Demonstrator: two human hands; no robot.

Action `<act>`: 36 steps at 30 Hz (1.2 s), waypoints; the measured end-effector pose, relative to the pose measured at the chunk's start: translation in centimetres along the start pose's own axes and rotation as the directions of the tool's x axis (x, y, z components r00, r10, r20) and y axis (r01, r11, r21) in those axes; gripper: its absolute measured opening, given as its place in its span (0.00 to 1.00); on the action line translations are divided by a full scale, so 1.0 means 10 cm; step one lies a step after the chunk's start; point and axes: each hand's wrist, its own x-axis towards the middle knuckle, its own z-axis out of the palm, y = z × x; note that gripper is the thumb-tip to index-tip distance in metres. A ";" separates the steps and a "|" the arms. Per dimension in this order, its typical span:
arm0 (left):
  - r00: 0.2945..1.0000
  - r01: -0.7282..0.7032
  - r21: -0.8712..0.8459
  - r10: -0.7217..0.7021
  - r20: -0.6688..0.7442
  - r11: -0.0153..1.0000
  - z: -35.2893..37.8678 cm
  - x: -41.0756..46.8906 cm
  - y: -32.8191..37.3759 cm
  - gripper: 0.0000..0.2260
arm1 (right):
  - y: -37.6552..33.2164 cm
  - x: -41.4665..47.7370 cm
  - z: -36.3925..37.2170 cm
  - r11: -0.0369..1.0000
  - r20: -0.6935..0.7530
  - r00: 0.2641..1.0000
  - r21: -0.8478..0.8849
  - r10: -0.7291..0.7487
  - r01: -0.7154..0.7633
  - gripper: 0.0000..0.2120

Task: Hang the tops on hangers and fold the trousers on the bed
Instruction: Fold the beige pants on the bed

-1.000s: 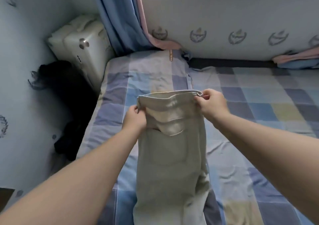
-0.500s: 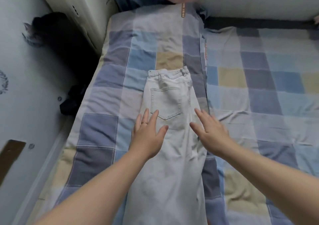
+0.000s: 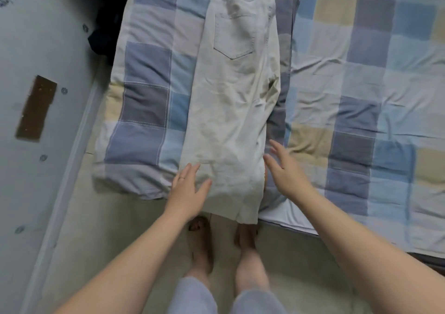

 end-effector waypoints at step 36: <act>0.998 0.059 -0.307 -0.061 0.003 0.950 1.13 -0.51 -0.94 0.14 | 1.37 -0.94 1.14 0.968 -0.213 0.953 0.172 0.215 -0.180 0.15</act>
